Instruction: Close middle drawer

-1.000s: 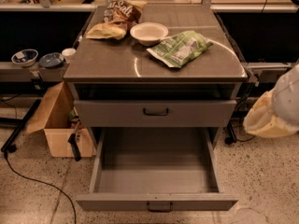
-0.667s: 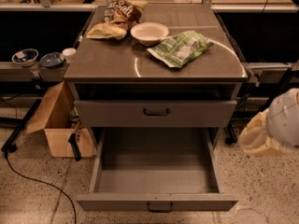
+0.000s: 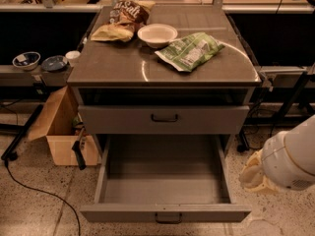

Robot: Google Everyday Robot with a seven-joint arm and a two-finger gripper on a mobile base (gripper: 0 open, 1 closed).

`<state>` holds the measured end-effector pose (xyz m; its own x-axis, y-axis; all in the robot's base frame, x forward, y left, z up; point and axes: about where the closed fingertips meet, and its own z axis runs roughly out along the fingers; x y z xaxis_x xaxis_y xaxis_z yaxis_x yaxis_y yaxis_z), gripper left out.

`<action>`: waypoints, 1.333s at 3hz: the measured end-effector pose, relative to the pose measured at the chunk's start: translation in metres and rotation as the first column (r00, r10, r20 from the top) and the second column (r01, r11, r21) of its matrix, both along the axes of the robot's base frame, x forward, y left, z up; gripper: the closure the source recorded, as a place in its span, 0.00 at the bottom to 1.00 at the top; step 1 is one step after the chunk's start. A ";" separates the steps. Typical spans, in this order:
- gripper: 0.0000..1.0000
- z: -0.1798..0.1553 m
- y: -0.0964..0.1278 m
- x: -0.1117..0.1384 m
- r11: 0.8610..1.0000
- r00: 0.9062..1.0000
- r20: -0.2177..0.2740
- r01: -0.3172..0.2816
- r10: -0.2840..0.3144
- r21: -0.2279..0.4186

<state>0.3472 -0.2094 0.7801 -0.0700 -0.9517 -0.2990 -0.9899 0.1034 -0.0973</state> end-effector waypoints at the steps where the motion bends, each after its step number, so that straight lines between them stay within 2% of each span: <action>1: 1.00 -0.022 0.002 -0.003 0.998 0.999 -0.027 0.037 -0.039 -0.053; 3: 1.00 -0.039 0.002 -0.003 0.997 0.996 -0.056 0.069 -0.071 -0.040; 4: 1.00 -0.071 0.002 -0.005 0.995 0.991 -0.093 0.097 -0.100 -0.034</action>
Offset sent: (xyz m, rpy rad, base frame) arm -0.0017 0.0020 -0.0190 -0.0450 0.0229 -0.0273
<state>0.3424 -0.2076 0.7087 -0.1907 -0.9470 -0.2586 -0.9799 0.1994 -0.0078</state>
